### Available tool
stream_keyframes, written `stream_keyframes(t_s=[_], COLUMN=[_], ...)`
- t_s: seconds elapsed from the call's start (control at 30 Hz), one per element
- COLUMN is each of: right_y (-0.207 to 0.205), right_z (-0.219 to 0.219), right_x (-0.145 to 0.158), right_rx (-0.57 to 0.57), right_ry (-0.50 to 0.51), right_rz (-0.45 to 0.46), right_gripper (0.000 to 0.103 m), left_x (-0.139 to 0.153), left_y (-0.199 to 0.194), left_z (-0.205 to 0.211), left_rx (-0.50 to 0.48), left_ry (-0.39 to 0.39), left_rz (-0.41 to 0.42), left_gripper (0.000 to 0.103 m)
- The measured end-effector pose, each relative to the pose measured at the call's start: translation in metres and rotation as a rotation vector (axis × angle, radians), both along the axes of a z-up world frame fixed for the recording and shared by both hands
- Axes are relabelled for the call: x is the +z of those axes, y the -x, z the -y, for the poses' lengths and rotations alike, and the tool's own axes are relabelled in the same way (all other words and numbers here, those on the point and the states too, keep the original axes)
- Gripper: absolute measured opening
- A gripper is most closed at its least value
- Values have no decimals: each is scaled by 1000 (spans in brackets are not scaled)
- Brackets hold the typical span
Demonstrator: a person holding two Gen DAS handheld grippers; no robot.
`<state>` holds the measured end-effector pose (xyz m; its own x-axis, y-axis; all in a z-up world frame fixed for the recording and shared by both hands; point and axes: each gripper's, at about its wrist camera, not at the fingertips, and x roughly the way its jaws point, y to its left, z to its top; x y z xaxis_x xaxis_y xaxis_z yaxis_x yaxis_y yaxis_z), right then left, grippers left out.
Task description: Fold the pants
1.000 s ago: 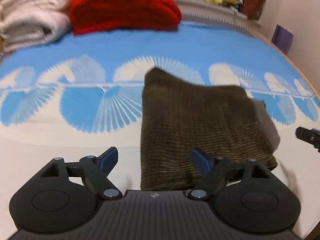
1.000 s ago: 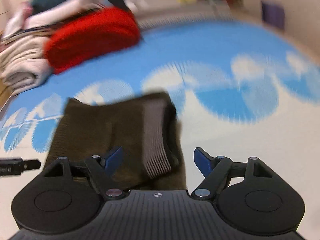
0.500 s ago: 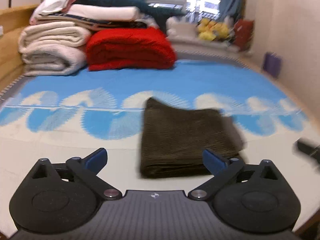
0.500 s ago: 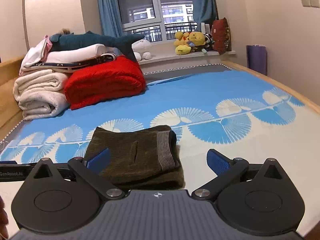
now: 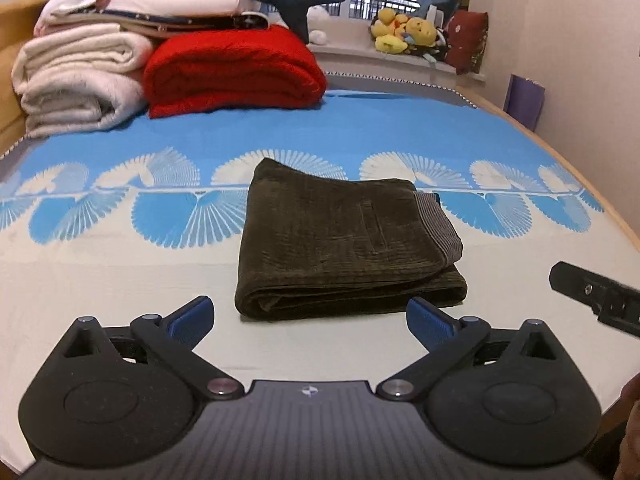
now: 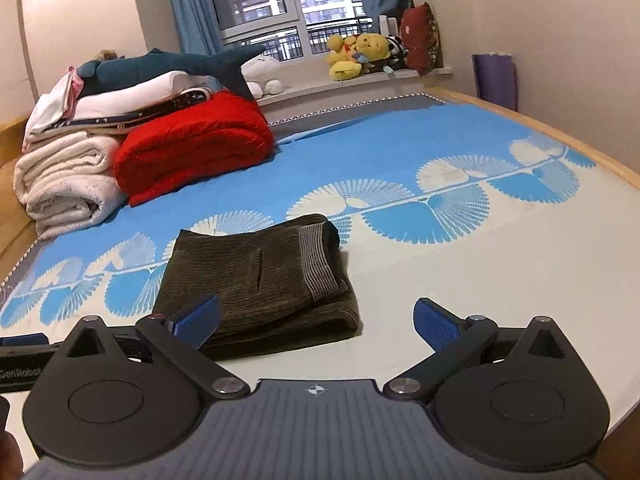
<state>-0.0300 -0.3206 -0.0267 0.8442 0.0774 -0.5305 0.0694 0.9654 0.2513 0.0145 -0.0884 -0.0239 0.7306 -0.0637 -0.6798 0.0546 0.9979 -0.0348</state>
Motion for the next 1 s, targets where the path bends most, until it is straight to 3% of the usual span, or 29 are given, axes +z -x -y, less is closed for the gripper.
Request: stream_keyframes(t_s=[0.27,1.0], right_y=[-8,-18], right_z=[-7,-25], right_x=[-2,-4], right_rx=[27,61], right_ry=[61,77], right_rz=[11,16], right_gripper=[102,102], left_x=[-3,-4], left_y=[-10,-12], left_z=[-2,-12], left_rx=[28,41], left_ry=[17,13], left_rz=[-9,-25], left_gripper=[102,102])
